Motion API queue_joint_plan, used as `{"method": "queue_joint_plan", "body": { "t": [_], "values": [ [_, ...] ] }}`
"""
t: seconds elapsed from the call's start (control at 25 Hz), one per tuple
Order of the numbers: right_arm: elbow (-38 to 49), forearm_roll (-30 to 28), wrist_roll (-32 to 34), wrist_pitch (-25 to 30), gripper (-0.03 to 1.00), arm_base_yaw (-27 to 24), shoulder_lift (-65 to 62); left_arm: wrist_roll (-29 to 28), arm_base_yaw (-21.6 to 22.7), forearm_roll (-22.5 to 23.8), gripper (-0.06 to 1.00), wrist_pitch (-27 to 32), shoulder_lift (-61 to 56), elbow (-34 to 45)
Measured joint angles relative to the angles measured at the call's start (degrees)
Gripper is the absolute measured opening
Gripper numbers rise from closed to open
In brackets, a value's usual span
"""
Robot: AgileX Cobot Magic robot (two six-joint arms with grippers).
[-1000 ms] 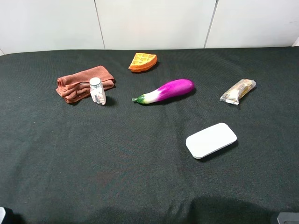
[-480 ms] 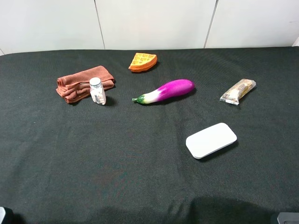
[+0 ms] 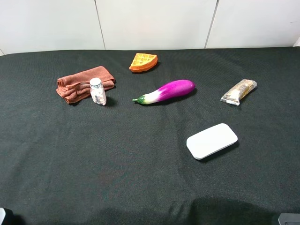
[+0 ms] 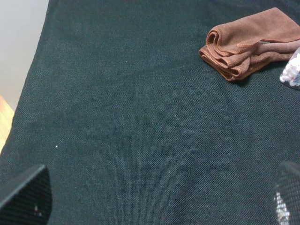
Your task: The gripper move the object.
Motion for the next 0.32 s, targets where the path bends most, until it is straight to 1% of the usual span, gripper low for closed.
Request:
{"method": "queue_joint_plan", "body": {
  "t": [0.32],
  "values": [
    [0.0,0.0,0.0,0.0,0.69,0.0,0.0,0.0,0.0,0.0,0.98,-0.04,0.0,0.0]
  ]
}}
